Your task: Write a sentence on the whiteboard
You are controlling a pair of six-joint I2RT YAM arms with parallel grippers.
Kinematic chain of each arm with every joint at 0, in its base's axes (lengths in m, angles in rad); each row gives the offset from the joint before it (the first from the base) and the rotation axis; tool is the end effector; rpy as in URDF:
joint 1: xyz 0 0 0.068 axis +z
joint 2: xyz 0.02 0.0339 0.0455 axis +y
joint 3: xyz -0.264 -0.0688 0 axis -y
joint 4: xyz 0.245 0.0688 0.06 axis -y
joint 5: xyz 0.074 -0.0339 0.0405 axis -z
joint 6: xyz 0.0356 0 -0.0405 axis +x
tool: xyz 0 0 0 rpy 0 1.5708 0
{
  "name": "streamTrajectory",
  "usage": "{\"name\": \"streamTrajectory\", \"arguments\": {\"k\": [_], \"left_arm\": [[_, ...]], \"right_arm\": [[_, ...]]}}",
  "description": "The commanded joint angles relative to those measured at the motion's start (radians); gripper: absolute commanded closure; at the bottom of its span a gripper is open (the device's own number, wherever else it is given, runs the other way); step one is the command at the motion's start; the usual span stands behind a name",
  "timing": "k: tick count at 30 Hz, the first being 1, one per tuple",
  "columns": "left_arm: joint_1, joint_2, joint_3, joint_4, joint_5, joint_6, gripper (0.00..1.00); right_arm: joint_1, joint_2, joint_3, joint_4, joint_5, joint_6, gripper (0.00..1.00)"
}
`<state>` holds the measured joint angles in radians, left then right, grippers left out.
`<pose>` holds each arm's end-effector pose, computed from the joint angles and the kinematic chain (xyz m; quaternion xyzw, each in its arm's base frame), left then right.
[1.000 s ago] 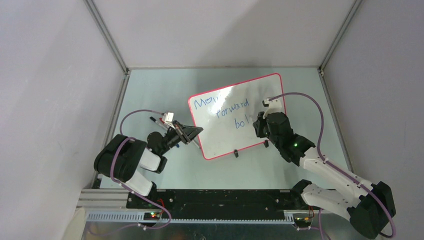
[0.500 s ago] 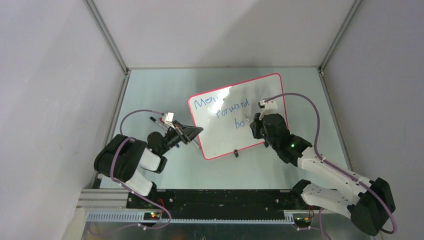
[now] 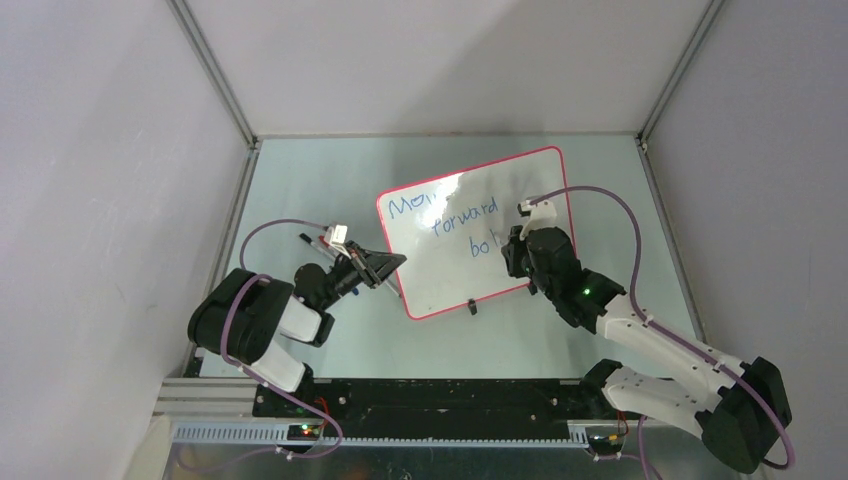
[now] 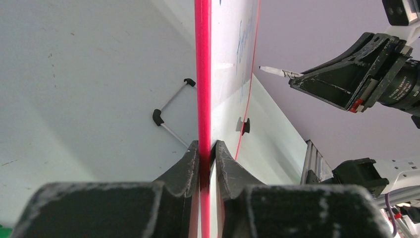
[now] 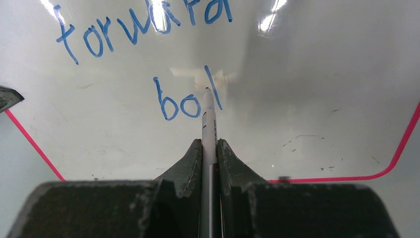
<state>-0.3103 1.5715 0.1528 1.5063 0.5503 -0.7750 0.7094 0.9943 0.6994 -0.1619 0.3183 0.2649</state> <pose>0.2043 -0.0851 0.1535 0.0453 0.6787 -0.5236 0.5129 0.1778 0.1379 0.2735 -0.1030 0.8360 0.1255 0.5242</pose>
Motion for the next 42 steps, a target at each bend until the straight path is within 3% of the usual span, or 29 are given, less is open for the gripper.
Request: {"name": "streamTrajectory", "arguments": {"k": [1, 10, 42], "left_arm": [[-0.008, 0.005, 0.003, 0.026, -0.037, 0.062, 1.00], [-0.009, 0.005, 0.005, 0.026, -0.035, 0.062, 1.00], [-0.008, 0.007, 0.006, 0.026, -0.033, 0.060, 1.00]], "right_arm": [[-0.003, -0.031, -0.005, -0.001, 0.028, -0.012, 1.00], [-0.076, -0.021, 0.003, -0.035, -0.013, 0.010, 1.00], [-0.114, 0.042, 0.023, -0.016, -0.052, 0.010, 1.00]]}}
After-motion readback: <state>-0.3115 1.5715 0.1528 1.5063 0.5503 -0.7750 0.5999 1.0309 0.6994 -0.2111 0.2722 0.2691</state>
